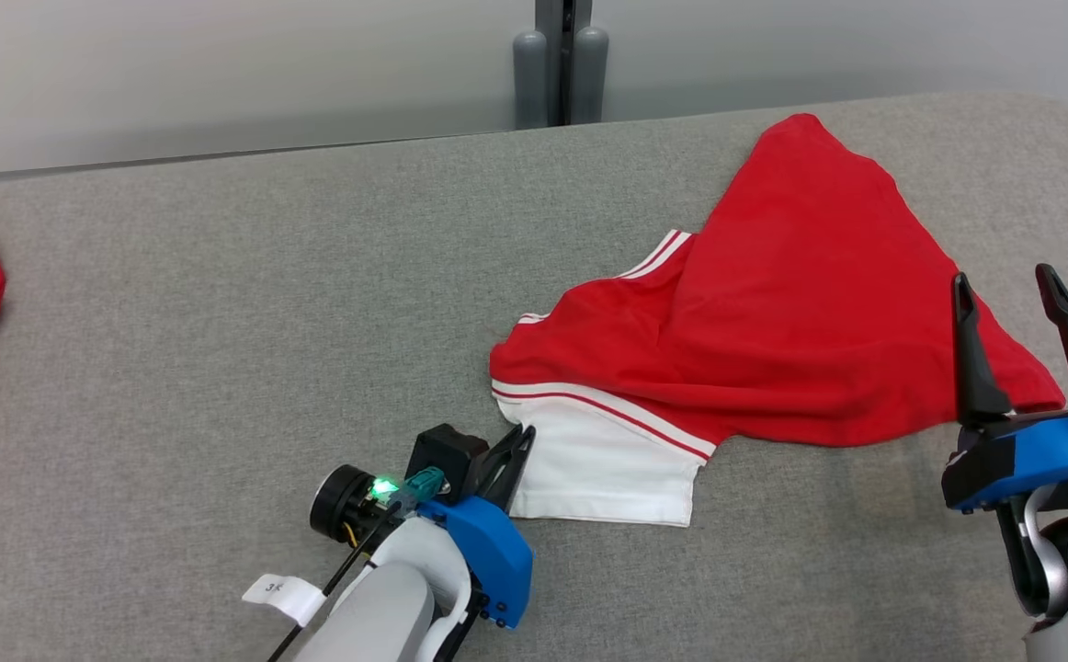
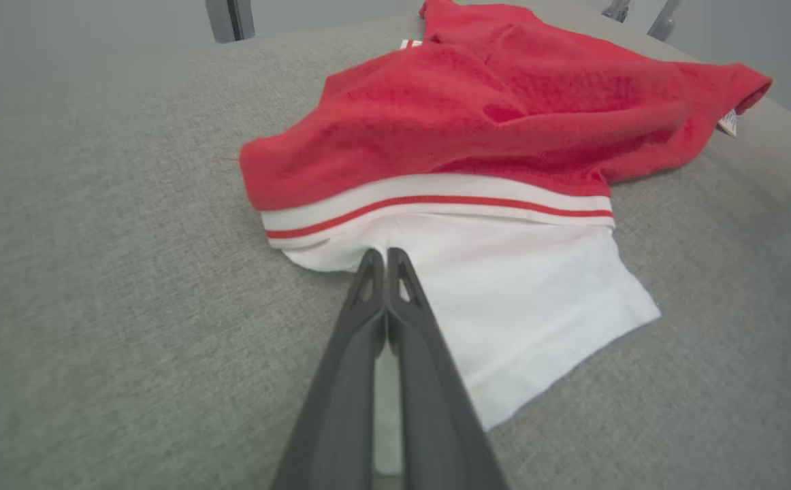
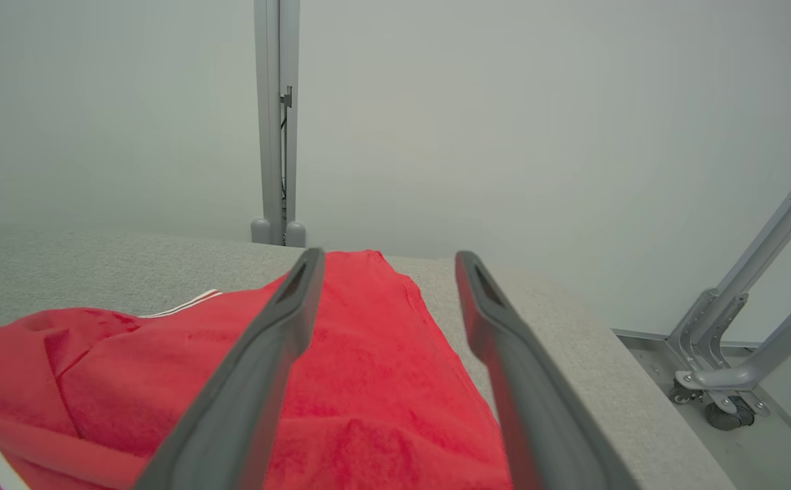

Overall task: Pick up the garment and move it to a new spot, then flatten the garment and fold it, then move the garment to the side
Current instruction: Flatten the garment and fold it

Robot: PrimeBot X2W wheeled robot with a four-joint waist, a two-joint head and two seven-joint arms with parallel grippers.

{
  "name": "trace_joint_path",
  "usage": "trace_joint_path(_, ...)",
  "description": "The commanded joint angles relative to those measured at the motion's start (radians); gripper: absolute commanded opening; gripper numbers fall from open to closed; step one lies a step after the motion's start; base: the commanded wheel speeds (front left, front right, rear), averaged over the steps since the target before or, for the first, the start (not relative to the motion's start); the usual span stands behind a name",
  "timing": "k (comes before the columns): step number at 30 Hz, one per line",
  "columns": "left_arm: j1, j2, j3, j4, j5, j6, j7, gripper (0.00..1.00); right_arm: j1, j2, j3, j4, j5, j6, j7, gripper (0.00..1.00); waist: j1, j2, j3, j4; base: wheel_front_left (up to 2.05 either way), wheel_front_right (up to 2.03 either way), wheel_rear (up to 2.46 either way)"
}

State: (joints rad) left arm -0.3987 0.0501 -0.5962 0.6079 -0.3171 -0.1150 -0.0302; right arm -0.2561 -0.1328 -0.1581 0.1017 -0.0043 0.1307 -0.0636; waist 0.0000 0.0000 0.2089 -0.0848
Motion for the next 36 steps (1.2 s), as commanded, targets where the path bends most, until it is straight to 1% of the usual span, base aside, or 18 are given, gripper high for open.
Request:
trace_joint_path(1,-0.016,0.001,0.002,0.003,-0.013,0.020,-0.023,0.00,0.018,0.011,-0.009,0.003,-0.008,0.000,-0.011,1.00,0.0000,0.0000,-0.004,0.010,0.00,0.00,0.00)
trace_joint_path(5,0.004,0.009,0.035,0.016,-0.038,0.055,-0.066,0.00,0.031,0.022,-0.019,0.023,-0.022,0.000,-0.023,1.00,0.0000,0.0000,-0.016,0.037,0.00,0.00,0.00)
trace_joint_path(10,0.046,0.037,0.070,0.007,-0.067,0.072,-0.090,0.00,0.047,0.034,-0.023,0.047,-0.032,0.000,-0.035,1.00,0.0000,0.0000,-0.027,0.068,0.00,0.00,0.00)
trace_joint_path(16,0.125,0.078,0.121,-0.060,-0.118,0.093,-0.103,0.00,0.052,0.046,-0.019,0.073,-0.042,0.000,-0.046,1.00,0.0000,0.0000,-0.036,0.103,0.00,0.00,0.00)
trace_joint_path(23,0.206,0.116,0.147,-0.169,-0.156,0.115,-0.067,0.00,0.045,0.056,-0.016,0.098,-0.053,0.000,-0.065,1.00,0.0000,0.0000,-0.050,0.123,0.00,0.00,0.00)
trace_joint_path(24,0.215,0.119,0.150,-0.179,-0.160,0.118,-0.062,0.03,0.046,0.058,-0.014,0.101,-0.054,0.000,-0.070,1.00,0.0000,0.0000,-0.053,0.124,0.00,0.00,0.00)
trace_joint_path(25,0.222,0.123,0.152,-0.191,-0.162,0.122,-0.064,0.42,0.047,0.060,-0.011,0.106,-0.056,0.000,-0.072,1.00,0.0000,0.0000,-0.056,0.125,0.00,0.00,0.00)
trace_joint_path(26,0.226,0.126,0.154,-0.203,-0.159,0.128,-0.072,0.90,0.048,0.062,-0.008,0.109,-0.057,0.000,-0.076,1.00,0.0000,0.0000,-0.060,0.124,0.00,0.00,0.00)
trace_joint_path(27,0.227,0.128,0.157,-0.215,-0.158,0.132,-0.083,1.00,0.049,0.063,-0.005,0.113,-0.057,0.000,-0.081,1.00,0.0000,0.0000,-0.063,0.124,0.00,0.00,0.00)
trace_joint_path(31,0.228,0.141,0.170,-0.258,-0.140,0.142,-0.153,1.00,0.052,0.073,0.008,0.127,-0.063,0.000,-0.102,1.00,0.0000,0.0000,-0.078,0.122,0.00,0.00,0.00)
trace_joint_path(36,0.229,0.157,0.189,-0.297,-0.117,0.151,-0.209,1.00,0.059,0.080,0.039,0.139,-0.066,0.000,-0.126,1.00,0.0000,0.0000,-0.100,0.118,0.00,0.00,0.00)
